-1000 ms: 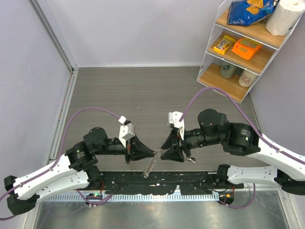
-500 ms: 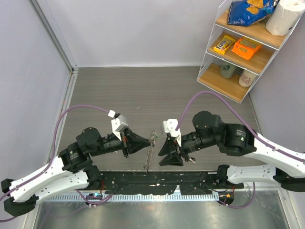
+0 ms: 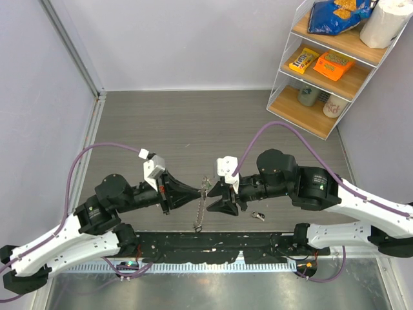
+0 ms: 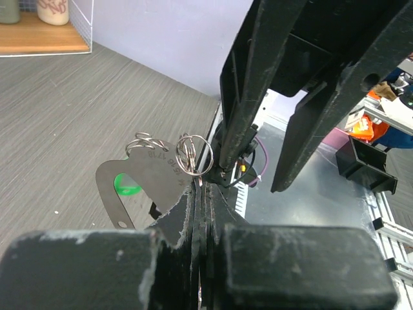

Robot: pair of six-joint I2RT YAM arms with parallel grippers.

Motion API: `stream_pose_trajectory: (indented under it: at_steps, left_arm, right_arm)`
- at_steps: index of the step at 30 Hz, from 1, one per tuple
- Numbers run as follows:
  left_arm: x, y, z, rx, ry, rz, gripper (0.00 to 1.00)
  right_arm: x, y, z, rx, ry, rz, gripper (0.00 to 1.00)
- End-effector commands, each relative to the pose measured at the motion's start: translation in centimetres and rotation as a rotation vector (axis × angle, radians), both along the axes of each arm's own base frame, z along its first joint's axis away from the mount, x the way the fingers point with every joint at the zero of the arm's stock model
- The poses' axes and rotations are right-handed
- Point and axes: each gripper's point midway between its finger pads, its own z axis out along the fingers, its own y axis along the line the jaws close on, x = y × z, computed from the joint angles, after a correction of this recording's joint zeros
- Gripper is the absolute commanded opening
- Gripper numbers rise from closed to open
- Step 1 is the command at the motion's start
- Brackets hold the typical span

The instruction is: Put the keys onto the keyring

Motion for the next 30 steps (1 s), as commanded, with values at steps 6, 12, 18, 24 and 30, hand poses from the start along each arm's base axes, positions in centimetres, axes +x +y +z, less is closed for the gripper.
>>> stream_pose_trajectory:
  at_steps: [6, 12, 18, 24, 30]
  left_arm:
    - [-2.0, 0.4, 4.8, -0.130, -0.056, -0.089, 0.00]
    - [-2.5, 0.1, 4.8, -0.130, -0.061, -0.125, 0.00]
    - [-2.5, 0.1, 4.7, -0.124, -0.061, -0.127, 0.00]
    - [-2.6, 0.1, 4.8, -0.126, -0.068, -0.130, 0.00]
    - [-3.1, 0.3, 5.3, -0.149, -0.074, -0.152, 0.00]
  right_arm:
    - [0.7, 0.9, 4.0, 0.113, -0.102, -0.007, 0.46]
    - [0.5, 1.2, 4.8, 0.128, -0.118, 0.015, 0.46]
    - [-0.6, 1.1, 5.5, 0.141, -0.108, 0.076, 0.46]
    - [-0.8, 1.0, 5.0, 0.122, -0.109, 0.090, 0.46]
    - [-0.9, 1.5, 3.8, 0.087, -0.091, 0.103, 0.43]
